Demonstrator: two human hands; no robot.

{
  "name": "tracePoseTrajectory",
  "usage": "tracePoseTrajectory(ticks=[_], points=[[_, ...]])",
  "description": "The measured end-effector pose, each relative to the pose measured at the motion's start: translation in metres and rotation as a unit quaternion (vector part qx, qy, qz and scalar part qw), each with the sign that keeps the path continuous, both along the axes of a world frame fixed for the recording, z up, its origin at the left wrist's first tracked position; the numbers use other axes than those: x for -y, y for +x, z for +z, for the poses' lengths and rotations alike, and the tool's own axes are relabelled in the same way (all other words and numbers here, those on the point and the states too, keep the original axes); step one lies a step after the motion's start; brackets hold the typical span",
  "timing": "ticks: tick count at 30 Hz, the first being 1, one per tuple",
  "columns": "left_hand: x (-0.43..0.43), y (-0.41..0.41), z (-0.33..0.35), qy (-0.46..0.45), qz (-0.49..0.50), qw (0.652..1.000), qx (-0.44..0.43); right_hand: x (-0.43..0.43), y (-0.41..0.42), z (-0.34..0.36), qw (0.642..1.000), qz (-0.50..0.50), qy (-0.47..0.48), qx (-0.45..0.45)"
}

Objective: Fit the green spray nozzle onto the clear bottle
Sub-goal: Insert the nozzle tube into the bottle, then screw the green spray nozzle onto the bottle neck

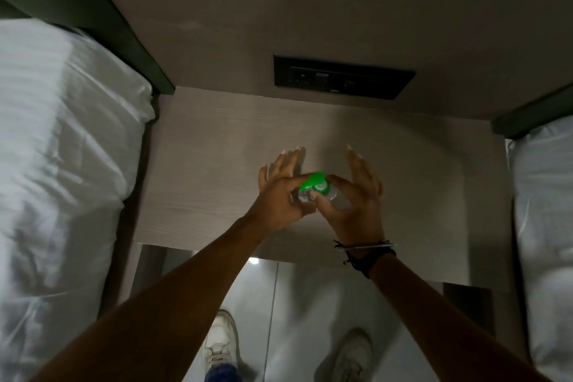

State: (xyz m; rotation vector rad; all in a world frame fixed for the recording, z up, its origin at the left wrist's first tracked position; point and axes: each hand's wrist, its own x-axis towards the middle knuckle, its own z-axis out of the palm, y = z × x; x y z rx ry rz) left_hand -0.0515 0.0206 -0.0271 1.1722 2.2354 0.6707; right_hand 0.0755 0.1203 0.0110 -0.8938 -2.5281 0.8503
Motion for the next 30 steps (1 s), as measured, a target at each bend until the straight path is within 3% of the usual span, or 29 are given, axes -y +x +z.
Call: tracePoseTrajectory(ticks=[5, 10, 14, 18, 26, 30], points=[[0.012, -0.004, -0.004, -0.005, 0.005, 1.0, 0.0, 0.017, -0.001, -0.008, 0.999, -0.029, 0.021, -0.009], [0.009, -0.003, -0.001, -0.018, -0.009, 1.0, -0.005, 0.023, -0.002, -0.009, 0.997, -0.08, -0.015, -0.017], [0.004, -0.009, -0.001, -0.023, -0.023, 0.999, -0.031, 0.017, -0.003, -0.006, 0.999, -0.041, -0.015, 0.028], [0.005, -0.013, 0.005, -0.007, -0.045, 0.999, -0.017, 0.011, -0.004, -0.004, 0.999, 0.007, -0.027, 0.018], [0.007, -0.012, 0.012, 0.012, -0.054, 0.998, -0.005, 0.012, -0.012, -0.003, 0.996, -0.083, -0.002, 0.033], [0.006, -0.013, 0.011, 0.01, -0.049, 0.999, -0.006, 0.012, -0.009, -0.004, 0.996, -0.084, -0.039, 0.008]])
